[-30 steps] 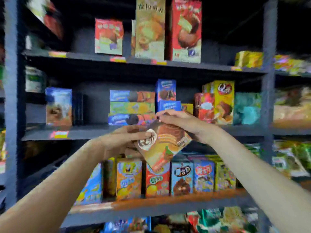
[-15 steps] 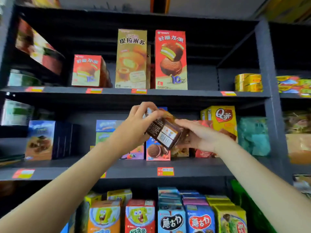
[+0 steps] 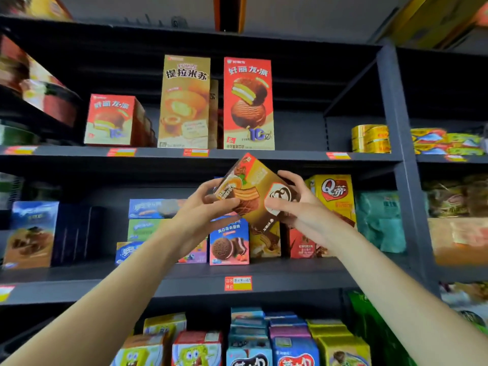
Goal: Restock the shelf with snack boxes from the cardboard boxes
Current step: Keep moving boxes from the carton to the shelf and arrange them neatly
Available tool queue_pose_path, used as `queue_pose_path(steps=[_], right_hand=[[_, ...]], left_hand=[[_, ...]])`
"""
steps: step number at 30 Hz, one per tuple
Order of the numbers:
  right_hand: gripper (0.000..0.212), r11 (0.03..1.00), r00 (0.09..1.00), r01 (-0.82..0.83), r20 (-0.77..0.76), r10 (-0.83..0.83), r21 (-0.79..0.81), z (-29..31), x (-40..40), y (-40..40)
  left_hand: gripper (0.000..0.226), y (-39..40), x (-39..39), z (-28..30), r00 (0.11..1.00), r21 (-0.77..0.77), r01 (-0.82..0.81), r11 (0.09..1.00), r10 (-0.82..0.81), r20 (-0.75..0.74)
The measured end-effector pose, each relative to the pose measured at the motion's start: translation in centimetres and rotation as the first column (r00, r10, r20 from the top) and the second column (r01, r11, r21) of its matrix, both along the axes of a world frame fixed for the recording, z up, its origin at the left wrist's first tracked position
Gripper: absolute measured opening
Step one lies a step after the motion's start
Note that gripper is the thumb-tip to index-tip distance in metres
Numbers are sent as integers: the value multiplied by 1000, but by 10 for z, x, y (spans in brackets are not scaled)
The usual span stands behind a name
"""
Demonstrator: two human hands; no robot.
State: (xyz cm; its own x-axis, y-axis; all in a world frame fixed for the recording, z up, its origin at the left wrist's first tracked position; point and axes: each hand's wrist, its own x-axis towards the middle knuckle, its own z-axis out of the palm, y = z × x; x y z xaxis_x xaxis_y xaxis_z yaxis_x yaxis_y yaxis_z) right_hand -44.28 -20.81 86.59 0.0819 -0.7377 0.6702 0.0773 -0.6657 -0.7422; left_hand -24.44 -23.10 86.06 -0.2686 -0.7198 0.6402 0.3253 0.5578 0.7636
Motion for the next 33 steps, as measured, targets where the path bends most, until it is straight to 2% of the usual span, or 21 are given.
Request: queue_pose_path(steps=[2, 3, 5, 6, 7, 8, 9, 10, 12, 14, 16, 20, 24, 27, 29, 31, 33], right_hand=[[58, 997, 999, -7, 52, 3, 74, 3, -4, 0], [56, 996, 997, 7, 70, -13, 85, 4, -7, 0], [54, 995, 987, 78, 137, -86, 65, 8, -18, -4], [54, 991, 975, 129, 174, -135, 46, 11, -26, -7], [53, 981, 965, 192, 177, -194, 25, 13, -34, -8], [52, 962, 955, 273, 119, -271, -3, 15, -42, -9], [53, 929, 929, 368, -2, -369, -44, 17, -49, -9], [54, 885, 870, 454, -161, -466, -105, 18, -54, -11], [56, 812, 679, 534, -453, -578, -235, 21, -58, -19], [57, 802, 520, 507, -630, -577, -316, 26, -54, -33], [57, 804, 386, 475, -736, -557, -359, 30, -46, -52], [59, 801, 176, 427, -830, -529, -420, 32, -29, -93], [53, 807, 154, 426, -846, -511, -409, 28, -25, -126], [70, 799, 37, 423, -873, -487, -428, 23, -25, -134], [81, 798, -1, 437, -888, -461, -415, 19, -26, -134], [83, 792, 1, 448, -885, -465, -415, 16, -27, -133], [83, 789, 20, 455, -881, -473, -413, 14, -26, -134]], left_hand=[[60, -3, -6, -2, 998, 18, 17, 1000, -16, -60], [56, -3, -10, -4, 999, 18, -6, 1000, 7, -43], [45, -4, -13, -7, 959, -94, -200, 975, 215, 184], [40, -8, -12, -8, 878, -211, -309, 927, 364, 310], [36, -11, -10, -9, 785, -323, -391, 862, 495, 373], [35, -17, -7, -10, 712, -397, -449, 800, 589, 382], [34, -22, -5, -12, 660, -439, -495, 750, 653, 371], [34, -26, -3, -14, 611, -470, -536, 701, 706, 356], [35, -32, -4, -16, 494, -553, -577, 601, 796, 349], [37, -38, -9, -18, 423, -615, -572, 542, 838, 344], [40, -45, -15, -19, 386, -661, -556, 504, 861, 331], [52, -58, -27, -21, 279, -748, -480, 459, 888, 366], [59, -75, -33, -20, 179, -795, -436, 422, 906, 383], [63, -85, -36, -20, 97, -815, -405, 415, 906, 413], [64, -89, -37, -20, 37, -831, -389, 398, 908, 417], [65, -93, -39, -21, 17, -823, -390, 413, 897, 442], [66, -96, -40, -23, 35, -804, -402, 439, 885, 465]])
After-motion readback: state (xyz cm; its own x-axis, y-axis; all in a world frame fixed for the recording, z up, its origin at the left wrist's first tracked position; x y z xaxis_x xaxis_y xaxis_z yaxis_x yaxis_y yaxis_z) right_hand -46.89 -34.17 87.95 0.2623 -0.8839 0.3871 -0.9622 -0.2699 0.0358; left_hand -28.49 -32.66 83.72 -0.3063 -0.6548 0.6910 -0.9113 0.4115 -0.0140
